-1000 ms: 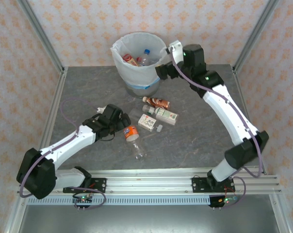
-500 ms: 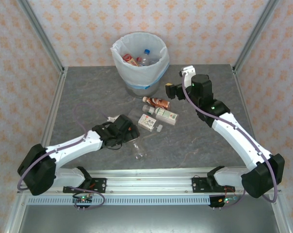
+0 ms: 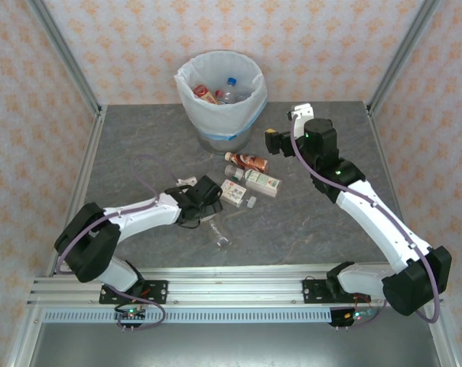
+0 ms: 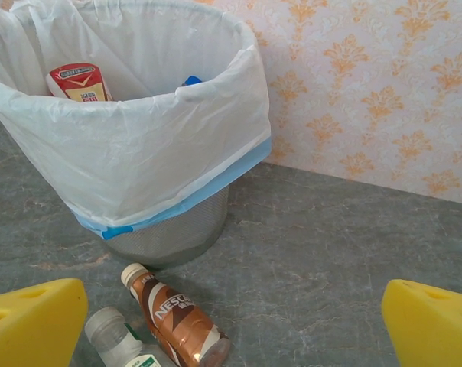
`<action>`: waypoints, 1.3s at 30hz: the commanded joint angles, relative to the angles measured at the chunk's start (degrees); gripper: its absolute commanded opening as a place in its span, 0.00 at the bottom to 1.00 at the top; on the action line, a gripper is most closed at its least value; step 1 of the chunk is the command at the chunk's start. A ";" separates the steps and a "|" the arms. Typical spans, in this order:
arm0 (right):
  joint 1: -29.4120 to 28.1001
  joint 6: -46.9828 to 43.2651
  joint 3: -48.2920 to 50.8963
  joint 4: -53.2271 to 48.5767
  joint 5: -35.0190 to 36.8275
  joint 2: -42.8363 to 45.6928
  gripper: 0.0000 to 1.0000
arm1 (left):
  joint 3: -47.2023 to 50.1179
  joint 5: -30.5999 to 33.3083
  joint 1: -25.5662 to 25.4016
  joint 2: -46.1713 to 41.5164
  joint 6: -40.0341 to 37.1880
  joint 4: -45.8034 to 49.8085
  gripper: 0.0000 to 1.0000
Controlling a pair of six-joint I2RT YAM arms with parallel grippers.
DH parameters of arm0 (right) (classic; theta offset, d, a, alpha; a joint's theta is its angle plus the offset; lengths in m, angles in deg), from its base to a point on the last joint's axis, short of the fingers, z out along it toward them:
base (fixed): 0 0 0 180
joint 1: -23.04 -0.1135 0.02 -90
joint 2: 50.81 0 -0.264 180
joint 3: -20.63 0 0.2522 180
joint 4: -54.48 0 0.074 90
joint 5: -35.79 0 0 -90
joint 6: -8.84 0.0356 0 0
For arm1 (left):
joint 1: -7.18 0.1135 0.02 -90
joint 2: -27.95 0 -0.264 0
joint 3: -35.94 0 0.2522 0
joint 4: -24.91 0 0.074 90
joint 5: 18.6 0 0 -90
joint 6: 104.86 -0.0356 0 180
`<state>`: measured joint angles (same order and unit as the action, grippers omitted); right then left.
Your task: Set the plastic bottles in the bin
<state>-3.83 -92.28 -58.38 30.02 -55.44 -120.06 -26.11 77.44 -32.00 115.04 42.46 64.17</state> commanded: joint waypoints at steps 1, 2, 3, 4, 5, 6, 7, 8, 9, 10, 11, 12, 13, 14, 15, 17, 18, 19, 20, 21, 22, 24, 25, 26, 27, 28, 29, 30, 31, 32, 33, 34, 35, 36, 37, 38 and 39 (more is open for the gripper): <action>-0.23 0.48 0.85 0.07 1.05 1.14 0.99 | -1.34 1.22 2.02 1.84 -0.78 -1.67 1.00; -0.20 0.40 0.92 -0.18 0.87 1.14 0.99 | -1.71 0.77 2.17 2.36 -1.12 -2.06 1.00; -0.20 0.56 0.92 -0.34 0.75 1.14 0.99 | -2.08 0.28 2.18 3.05 -1.71 -2.46 1.00; -0.20 0.65 0.95 -0.52 0.64 1.14 0.99 | -2.43 -0.37 2.12 3.74 -2.09 -2.64 1.00; -0.21 0.74 0.98 -0.64 0.49 1.13 0.99 | -2.87 -1.08 2.10 4.62 -2.33 -2.80 1.00; -0.22 0.87 1.00 -0.63 0.31 1.12 0.99 | -3.26 -1.83 2.03 5.72 -2.62 -3.06 0.99; -0.27 1.00 1.20 -0.64 0.31 1.11 0.99 | -3.73 -2.40 1.94 6.48 -2.89 -3.25 0.98; -0.24 1.20 1.18 -0.64 0.26 1.09 0.99 | -4.03 -2.84 1.78 7.40 -3.00 -3.39 0.97; -0.20 1.35 1.31 -0.64 0.22 0.99 0.99 | -4.16 -3.33 1.66 8.10 -3.16 -3.77 0.95; -0.20 1.49 1.31 -0.63 0.27 0.94 0.99 | -4.15 -3.63 1.57 8.48 -3.17 -4.23 0.94; -0.20 1.70 1.27 -0.59 0.48 0.71 0.99 | -3.93 -3.75 1.47 8.87 -3.08 -4.76 0.93; -0.25 1.90 1.19 -0.62 0.68 0.47 0.99 | -3.85 -3.89 1.44 9.20 -2.93 -5.14 0.92; -0.22 1.97 0.99 -0.81 0.73 0.24 0.99 | -3.80 -4.07 1.41 9.39 -2.92 -5.34 0.91; -0.20 2.06 0.70 -1.13 0.71 -0.12 0.99 | -3.74 -3.98 1.39 9.58 -2.97 -5.46 0.90; -0.20 2.06 0.41 -1.44 0.71 -0.47 0.99 | -3.81 -3.96 1.39 9.77 -3.00 -5.46 0.89; -0.27 1.98 -0.11 -1.97 0.58 -1.00 0.99 | -3.92 -3.92 1.43 10.07 -3.52 -5.50 0.88; -0.25 2.06 -0.25 -2.15 0.53 -1.34 0.99 | -4.10 -3.80 1.39 10.14 -3.94 -5.22 0.87; -0.22 2.06 -0.46 -2.23 0.46 -1.49 0.99 | -4.25 -3.56 1.39 10.12 -4.21 -4.90 0.86; -0.24 2.13 -0.57 -2.28 0.44 -1.75 0.99 | -4.42 -3.27 1.39 10.08 -4.52 -4.47 0.84; -0.20 2.23 -0.60 -2.35 0.29 -1.83 0.99 | -4.49 -2.97 1.39 9.82 -4.73 -4.09 0.83; -0.20 2.31 -0.73 -2.23 0.29 -1.99 0.99 | -4.58 -2.74 1.39 9.56 -4.97 -3.81 0.82; -0.21 2.56 -0.75 -2.15 0.18 -2.35 0.99 | -4.76 -2.33 1.39 8.89 -5.50 -3.29 0.80; -0.24 2.71 -0.75 -2.06 0.10 -2.47 0.99 | -4.89 -2.11 1.39 8.62 -5.84 -3.02 0.79; -0.22 2.84 -0.73 -1.90 -0.04 -2.76 0.99 | -5.10 -1.83 1.39 8.40 -6.28 -2.67 0.77; -0.20 3.09 -0.83 -1.86 -0.08 -2.94 0.99 | -5.43 -1.66 1.39 8.24 -6.86 -2.22 0.75; -0.20 3.33 -0.88 -1.84 -0.15 -3.24 0.99 | -5.67 -1.45 1.39 8.09 -7.32 -1.96 0.73; -0.23 3.62 -1.01 -1.87 -0.25 -3.52 0.99 | -5.99 -1.18 1.39 7.83 -7.77 -1.57 0.70; -0.27 3.79 -1.23 -1.86 -0.33 -3.86 0.99 | -6.24 -0.99 1.39 7.67 -8.30 -1.38 0.69; -0.22 3.95 -1.32 -1.85 -0.30 -4.14 0.99 | -6.38 -0.90 1.39 7.37 -8.65 -1.39 0.67; -0.20 4.14 -1.45 -1.88 -0.35 -4.27 0.99 | -6.59 -0.82 1.39 7.18 -9.16 -1.33 0.66; -0.24 4.30 -1.54 -1.94 -0.35 -4.53 0.99 | -6.75 -0.82 1.39 6.87 -9.62 -1.36 0.64; -0.24 4.42 -1.68 -2.02 -0.26 -4.66 0.99 | -6.73 -0.90 1.43 6.54 -10.22 -1.54 0.64; -0.20 4.50 -1.80 -2.09 -0.26 -4.76 0.99 | -6.56 -1.07 1.34 6.17 -10.77 -2.06 0.62; -0.24 4.52 -1.86 -2.18 -0.17 -4.83 0.99 | -6.32 -1.06 1.32 5.63 -11.17 -2.51 0.61; -0.23 4.59 -1.89 -2.22 -0.09 -4.84 0.99 | -6.14 -1.05 1.38 5.09 -11.46 -2.82 0.61; -0.22 4.69 -1.89 -2.38 0.00 -4.88 0.99 | -5.88 -1.05 1.38 4.46 -11.90 -3.20 0.60; -0.21 4.76 -1.89 -2.47 0.05 -4.93 0.99 | -5.64 -1.05 1.38 3.87 -12.29 -3.45 0.58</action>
<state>-3.83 -88.63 -57.95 28.06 -55.66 -125.02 -31.43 73.97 -29.95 122.30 32.80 60.76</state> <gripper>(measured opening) 0.992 0.662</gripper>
